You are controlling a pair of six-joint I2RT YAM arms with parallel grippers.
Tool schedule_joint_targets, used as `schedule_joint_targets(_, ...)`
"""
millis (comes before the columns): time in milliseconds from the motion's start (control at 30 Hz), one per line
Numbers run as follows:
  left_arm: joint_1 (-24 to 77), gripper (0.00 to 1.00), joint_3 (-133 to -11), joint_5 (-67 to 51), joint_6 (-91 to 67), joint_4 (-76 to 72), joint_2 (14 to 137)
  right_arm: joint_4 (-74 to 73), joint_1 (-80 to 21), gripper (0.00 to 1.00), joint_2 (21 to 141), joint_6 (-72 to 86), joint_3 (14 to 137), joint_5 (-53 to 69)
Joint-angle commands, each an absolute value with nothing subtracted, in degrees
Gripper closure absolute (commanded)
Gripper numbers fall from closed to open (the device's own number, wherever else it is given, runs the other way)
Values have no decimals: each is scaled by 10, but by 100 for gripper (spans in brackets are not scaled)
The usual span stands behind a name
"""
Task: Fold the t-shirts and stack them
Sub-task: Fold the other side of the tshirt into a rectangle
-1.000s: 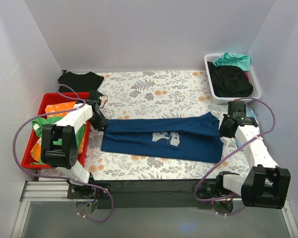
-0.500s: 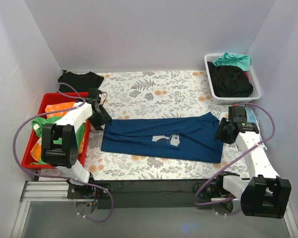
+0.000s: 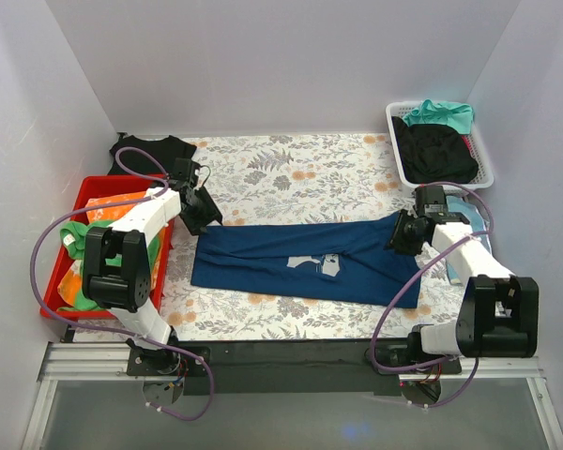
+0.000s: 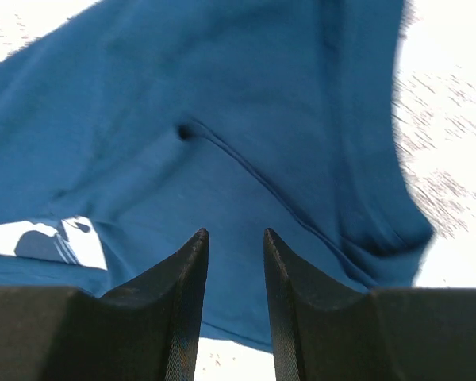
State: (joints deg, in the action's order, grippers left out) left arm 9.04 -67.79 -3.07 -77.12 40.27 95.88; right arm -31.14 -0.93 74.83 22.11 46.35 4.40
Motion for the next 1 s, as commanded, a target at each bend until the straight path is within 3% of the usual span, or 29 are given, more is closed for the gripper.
schedule_joint_targets(0,96,53,-685,-41,-761,402,962,-257,-32,60,790,231,506,49)
schedule_joint_targets(733,96,53,-693,-25,-752,414,975,-246,-76,56,929,234,584,25)
schedule_joint_targets(933,96,53,-691,-22,-750,413,976,-250,-92,66,937,240,582,14)
schedule_joint_targets(967,96,53,-690,-22,-750,413,976,-252,-92,79,936,240,581,13)
